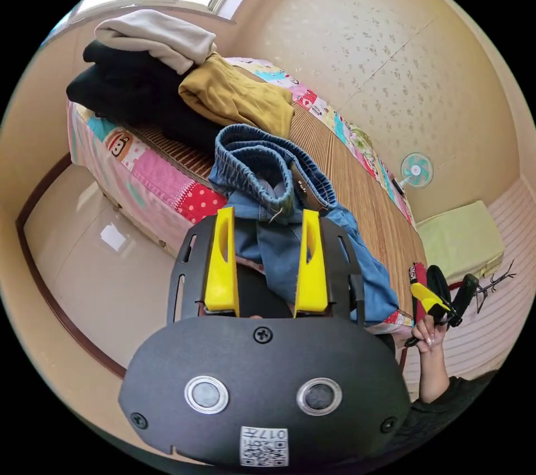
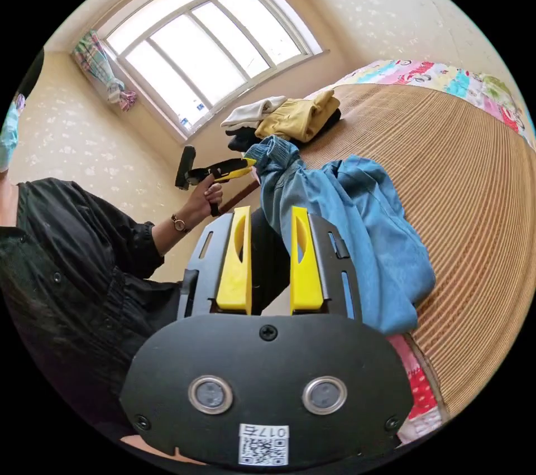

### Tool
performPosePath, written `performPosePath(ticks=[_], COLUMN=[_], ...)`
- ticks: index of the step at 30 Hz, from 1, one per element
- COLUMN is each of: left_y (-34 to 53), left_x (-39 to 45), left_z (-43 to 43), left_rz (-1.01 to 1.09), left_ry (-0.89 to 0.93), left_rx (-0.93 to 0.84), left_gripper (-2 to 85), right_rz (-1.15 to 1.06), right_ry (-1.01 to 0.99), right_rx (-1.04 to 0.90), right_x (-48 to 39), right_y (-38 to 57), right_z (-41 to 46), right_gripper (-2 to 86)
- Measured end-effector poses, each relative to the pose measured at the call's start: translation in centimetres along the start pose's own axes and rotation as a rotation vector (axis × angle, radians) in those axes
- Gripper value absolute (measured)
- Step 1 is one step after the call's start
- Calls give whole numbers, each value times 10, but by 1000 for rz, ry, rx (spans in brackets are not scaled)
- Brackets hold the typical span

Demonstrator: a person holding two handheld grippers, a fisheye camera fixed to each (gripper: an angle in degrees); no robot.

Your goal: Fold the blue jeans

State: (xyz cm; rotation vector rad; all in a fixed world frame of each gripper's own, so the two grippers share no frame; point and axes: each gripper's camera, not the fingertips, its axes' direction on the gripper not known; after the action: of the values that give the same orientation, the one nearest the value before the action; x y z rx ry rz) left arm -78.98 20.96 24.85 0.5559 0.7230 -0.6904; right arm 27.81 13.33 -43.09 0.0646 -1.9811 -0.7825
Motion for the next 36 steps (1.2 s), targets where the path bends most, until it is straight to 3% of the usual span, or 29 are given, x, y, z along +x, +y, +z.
performPosePath(ticks=[6,9,11,13,14,16,17,19,22,25,28,30,32,36], left_y=[-2,5,11,19,21,30,32,42,53,56,64,60,43,-49], left_x=[3,12,28,47,51,70,77,115,185,249,302,329,358,426], left_z=[-14,-67,-111,-174,-189,-245,-258,-310,-374,-426,-457,-456,-437,-298], left_rz=[-154,-56,72,233,272,447,468,532,685,765,828,825,838,807], left_ry=[75,226,222,248,297,560,580,555,644,741,721,726,702,672], left_rx=[77,130,149,164,169,168,180,307,545,729,908,928,887,461], left_gripper=[57,41,40,40,40,39,39,38,37,37,36,36,36,35], right_rz=[-20,-22,-38,-73,-80,-109,-124,-257,-359,-433,-515,-523,-493,-241], right_ry=[113,73,140,232,271,434,460,441,410,499,659,791,834,863], right_rx=[-127,-234,-119,123,187,444,512,785,1007,1100,1167,1147,1069,896], right_x=[-6,-16,-39,-79,-90,-136,-148,-196,-247,-295,-333,-337,-314,-172], right_y=[-102,-112,-103,-82,-75,-45,-36,7,50,79,105,105,91,35], right_z=[143,174,136,35,7,-110,-140,-249,-343,-400,-425,-429,-436,-447], right_gripper=[130,79,58,42,41,36,36,34,34,33,32,31,31,31])
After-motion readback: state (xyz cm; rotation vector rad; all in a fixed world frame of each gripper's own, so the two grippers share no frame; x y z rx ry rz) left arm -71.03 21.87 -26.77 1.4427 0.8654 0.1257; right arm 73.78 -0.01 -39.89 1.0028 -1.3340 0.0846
